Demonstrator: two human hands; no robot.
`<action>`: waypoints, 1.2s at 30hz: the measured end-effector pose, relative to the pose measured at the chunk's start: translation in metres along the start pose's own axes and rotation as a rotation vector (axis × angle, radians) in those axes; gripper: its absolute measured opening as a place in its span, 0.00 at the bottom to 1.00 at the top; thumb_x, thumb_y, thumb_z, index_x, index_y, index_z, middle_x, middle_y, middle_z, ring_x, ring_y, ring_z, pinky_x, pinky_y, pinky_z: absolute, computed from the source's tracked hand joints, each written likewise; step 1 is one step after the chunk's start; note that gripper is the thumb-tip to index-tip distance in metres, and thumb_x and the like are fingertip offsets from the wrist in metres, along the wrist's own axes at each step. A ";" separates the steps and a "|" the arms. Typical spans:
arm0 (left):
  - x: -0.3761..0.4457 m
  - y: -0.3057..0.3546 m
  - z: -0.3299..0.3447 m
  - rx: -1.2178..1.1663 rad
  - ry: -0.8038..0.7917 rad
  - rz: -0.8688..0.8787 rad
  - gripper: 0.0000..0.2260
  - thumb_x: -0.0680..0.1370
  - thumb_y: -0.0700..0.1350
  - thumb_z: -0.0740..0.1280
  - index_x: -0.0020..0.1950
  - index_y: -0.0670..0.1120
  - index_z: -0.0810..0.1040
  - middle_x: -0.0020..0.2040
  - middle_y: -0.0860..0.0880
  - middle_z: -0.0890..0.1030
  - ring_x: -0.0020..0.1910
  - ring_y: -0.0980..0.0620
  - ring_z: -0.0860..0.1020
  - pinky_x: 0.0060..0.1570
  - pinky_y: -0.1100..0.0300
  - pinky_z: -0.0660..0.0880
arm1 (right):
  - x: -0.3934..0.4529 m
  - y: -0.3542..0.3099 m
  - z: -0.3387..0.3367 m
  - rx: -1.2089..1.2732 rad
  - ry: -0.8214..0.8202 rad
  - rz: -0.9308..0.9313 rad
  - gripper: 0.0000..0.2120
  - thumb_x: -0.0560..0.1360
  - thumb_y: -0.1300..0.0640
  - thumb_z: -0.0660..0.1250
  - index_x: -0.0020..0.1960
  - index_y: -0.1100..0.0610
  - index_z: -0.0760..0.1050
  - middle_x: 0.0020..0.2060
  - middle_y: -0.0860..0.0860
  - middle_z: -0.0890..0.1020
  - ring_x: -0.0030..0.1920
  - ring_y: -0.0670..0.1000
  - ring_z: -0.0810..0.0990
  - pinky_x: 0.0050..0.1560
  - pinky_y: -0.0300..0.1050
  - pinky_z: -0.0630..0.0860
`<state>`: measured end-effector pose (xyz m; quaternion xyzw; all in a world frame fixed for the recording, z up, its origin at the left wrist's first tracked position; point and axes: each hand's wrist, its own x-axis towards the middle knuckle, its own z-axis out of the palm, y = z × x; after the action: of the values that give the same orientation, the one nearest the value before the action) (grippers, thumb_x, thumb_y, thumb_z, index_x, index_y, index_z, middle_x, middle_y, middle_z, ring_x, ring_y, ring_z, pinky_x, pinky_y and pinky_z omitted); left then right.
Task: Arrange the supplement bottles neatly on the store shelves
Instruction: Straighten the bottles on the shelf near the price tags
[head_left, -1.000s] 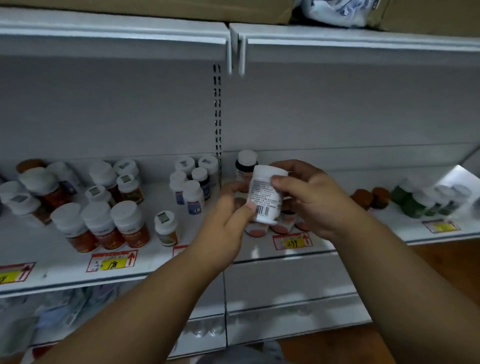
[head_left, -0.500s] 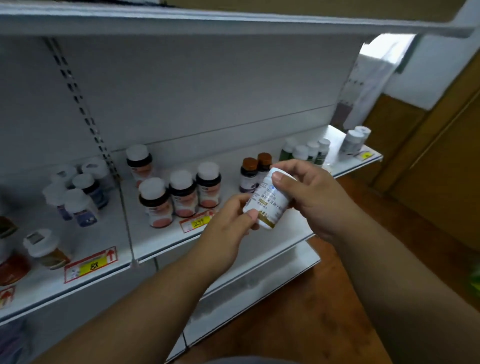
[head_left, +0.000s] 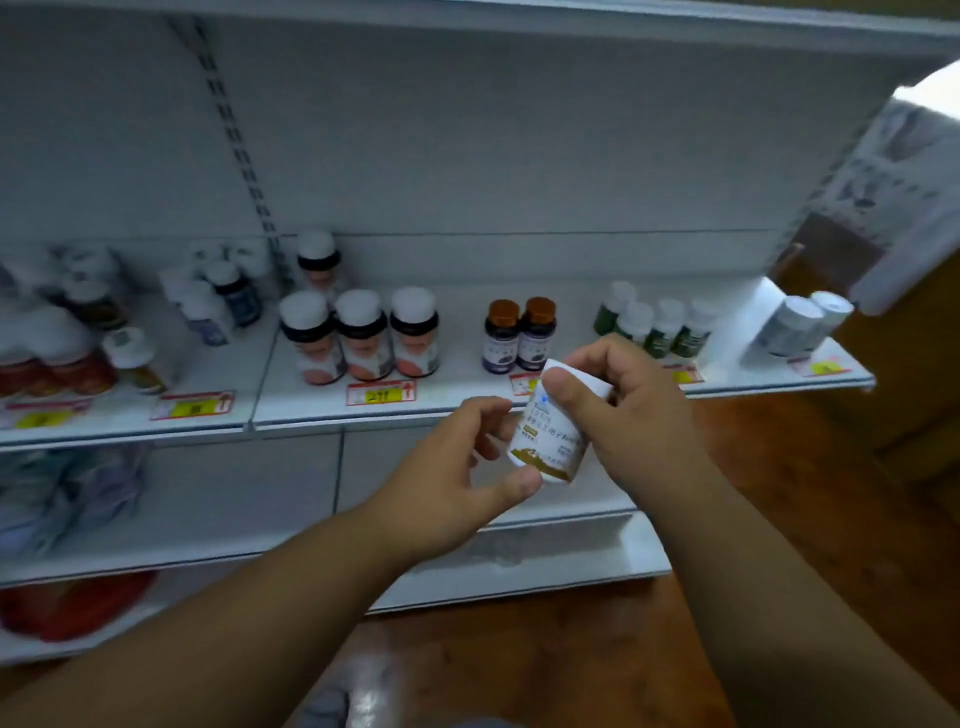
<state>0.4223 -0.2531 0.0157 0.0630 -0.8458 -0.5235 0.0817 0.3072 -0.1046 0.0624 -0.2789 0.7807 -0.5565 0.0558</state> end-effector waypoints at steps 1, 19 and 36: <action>-0.011 -0.004 -0.010 0.001 0.044 -0.033 0.33 0.68 0.69 0.65 0.70 0.58 0.64 0.56 0.65 0.74 0.56 0.60 0.73 0.55 0.61 0.71 | 0.002 -0.003 0.014 0.012 -0.025 -0.027 0.13 0.69 0.38 0.69 0.43 0.47 0.76 0.37 0.42 0.80 0.34 0.40 0.76 0.32 0.32 0.72; -0.293 -0.139 -0.336 0.249 0.574 -0.250 0.35 0.68 0.73 0.62 0.70 0.57 0.66 0.59 0.61 0.75 0.56 0.61 0.74 0.56 0.55 0.74 | -0.061 -0.182 0.440 0.153 -0.456 -0.263 0.12 0.69 0.39 0.70 0.45 0.45 0.78 0.39 0.40 0.81 0.36 0.40 0.78 0.35 0.34 0.74; -0.341 -0.257 -0.577 0.418 0.852 -0.438 0.31 0.70 0.70 0.62 0.69 0.58 0.65 0.59 0.62 0.73 0.56 0.65 0.71 0.55 0.62 0.72 | 0.023 -0.289 0.733 0.132 -0.768 -0.343 0.13 0.66 0.42 0.74 0.47 0.43 0.77 0.43 0.40 0.82 0.43 0.38 0.80 0.38 0.34 0.77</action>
<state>0.8794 -0.8067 0.0135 0.4608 -0.7910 -0.2764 0.2926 0.6874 -0.7949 0.0536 -0.5874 0.6084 -0.4622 0.2669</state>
